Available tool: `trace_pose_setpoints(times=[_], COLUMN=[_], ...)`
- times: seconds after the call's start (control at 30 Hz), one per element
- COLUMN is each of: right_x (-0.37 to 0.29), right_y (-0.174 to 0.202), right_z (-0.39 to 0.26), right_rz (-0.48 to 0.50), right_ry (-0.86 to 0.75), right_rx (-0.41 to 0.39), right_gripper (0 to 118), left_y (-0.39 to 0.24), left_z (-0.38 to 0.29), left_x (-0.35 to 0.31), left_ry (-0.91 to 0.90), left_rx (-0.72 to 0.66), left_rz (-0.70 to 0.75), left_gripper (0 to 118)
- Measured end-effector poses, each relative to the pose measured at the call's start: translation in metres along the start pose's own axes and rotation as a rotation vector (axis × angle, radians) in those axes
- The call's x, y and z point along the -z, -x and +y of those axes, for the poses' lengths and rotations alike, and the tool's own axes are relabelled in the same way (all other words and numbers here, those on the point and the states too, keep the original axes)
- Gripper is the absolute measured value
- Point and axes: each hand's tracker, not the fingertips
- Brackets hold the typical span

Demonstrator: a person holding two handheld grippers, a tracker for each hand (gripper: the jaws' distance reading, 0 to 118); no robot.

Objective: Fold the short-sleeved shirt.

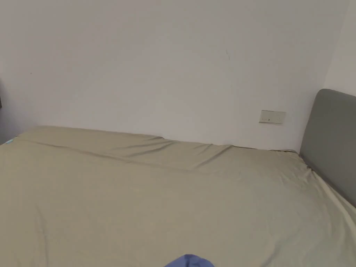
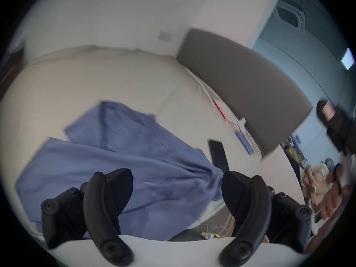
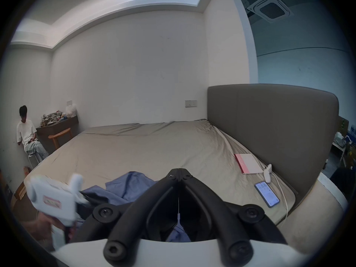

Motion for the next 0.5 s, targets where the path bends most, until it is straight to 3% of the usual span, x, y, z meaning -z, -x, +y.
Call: trace_pose_setpoints(times=[0.1,0.23,0.27,0.3,0.33,0.37,0.4,0.5], right_x=[0.005,0.012,0.013,0.014,0.014,0.015,0.016,0.023], right_y=[0.024,0.059,0.067,0.076,0.083,0.091,0.099,0.116], right_z=[0.006,0.011,0.012,0.013,0.013,0.013,0.012,0.009], right_rz=[0.046,0.121,0.138,0.157,0.171,0.186,0.2,0.237], right_ry=[-0.013,-0.025,-0.026,-0.028,-0.031,-0.032,-0.032,-0.014], right_rx=[-0.017,-0.029,-0.032,-0.035,-0.037,-0.04,-0.043,-0.057], right_gripper=[9,9,9,9,9,9,9,9], left_y=[0.047,0.11,0.125,0.139,0.15,0.163,0.174,0.209], left_z=[0.013,0.009,0.004,-0.003,-0.009,-0.015,-0.025,-0.04], left_x=[-0.072,-0.151,-0.17,-0.189,-0.201,-0.212,-0.219,-0.22], left_ry=[-0.129,-0.143,-0.155,-0.209,-0.251,-0.269,-0.277,-0.2], left_rx=[-0.009,-0.012,-0.037,-0.078,-0.104,-0.14,-0.185,-0.213], left_rz=[0.151,0.361,0.407,0.444,0.449,0.5,0.571,0.551], left_gripper=[103,100,93,74,25,2,2,2])
